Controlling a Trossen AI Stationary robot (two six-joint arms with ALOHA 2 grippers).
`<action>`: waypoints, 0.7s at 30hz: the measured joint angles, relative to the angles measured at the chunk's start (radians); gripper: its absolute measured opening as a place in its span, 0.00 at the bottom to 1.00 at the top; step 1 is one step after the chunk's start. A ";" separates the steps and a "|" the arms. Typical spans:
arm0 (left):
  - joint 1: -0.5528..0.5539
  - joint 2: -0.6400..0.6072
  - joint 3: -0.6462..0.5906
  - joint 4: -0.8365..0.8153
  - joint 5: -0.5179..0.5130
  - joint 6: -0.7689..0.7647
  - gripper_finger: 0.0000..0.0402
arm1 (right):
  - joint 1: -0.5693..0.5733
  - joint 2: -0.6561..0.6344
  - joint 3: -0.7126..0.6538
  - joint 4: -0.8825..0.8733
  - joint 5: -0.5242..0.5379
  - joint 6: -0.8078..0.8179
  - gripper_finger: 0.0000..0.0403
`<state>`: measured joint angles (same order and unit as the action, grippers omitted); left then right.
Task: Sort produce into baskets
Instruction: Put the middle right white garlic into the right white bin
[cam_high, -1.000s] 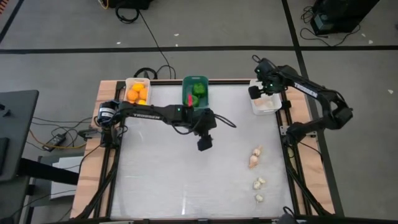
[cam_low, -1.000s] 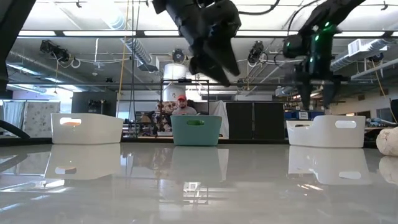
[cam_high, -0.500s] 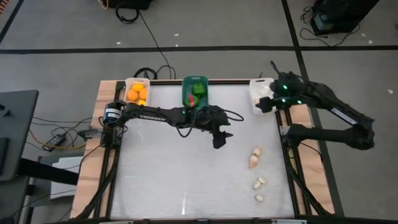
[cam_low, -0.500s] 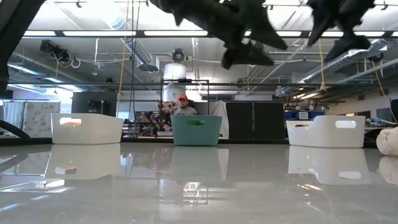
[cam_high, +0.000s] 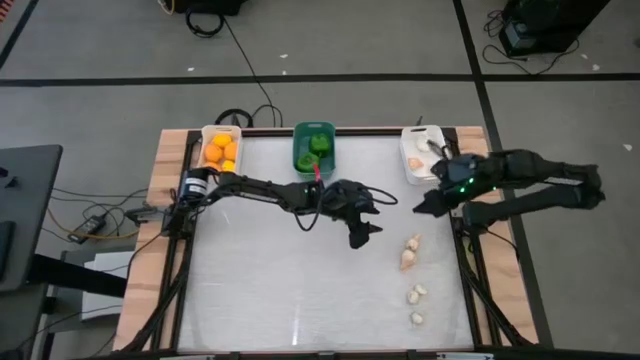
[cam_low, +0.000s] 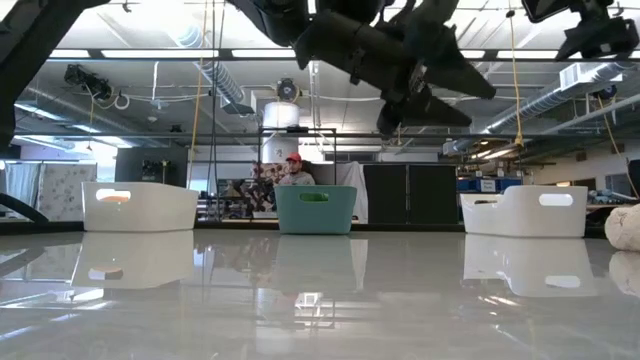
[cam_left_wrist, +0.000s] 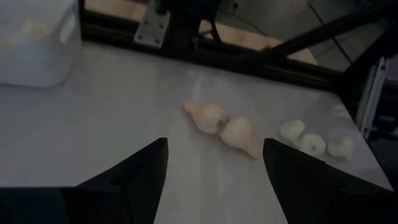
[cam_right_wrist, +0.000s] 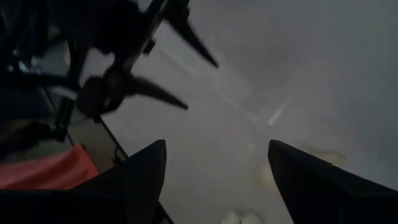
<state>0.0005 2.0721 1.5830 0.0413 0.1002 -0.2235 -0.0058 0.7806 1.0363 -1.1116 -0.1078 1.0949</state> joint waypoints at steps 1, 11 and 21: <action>-0.003 0.005 -0.001 0.008 0.002 -0.002 0.67 | 0.024 0.012 0.000 0.003 -0.001 0.011 0.72; -0.022 0.102 0.005 0.200 -0.013 -0.020 0.67 | 0.206 0.116 0.000 0.090 -0.024 0.091 0.72; -0.037 0.237 0.017 0.414 0.004 -0.112 0.72 | 0.334 0.126 0.000 0.060 -0.078 0.111 0.72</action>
<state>-0.0360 2.3088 1.6002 0.4551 0.1041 -0.3354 0.3281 0.9070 1.0359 -1.0511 -0.1860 1.2059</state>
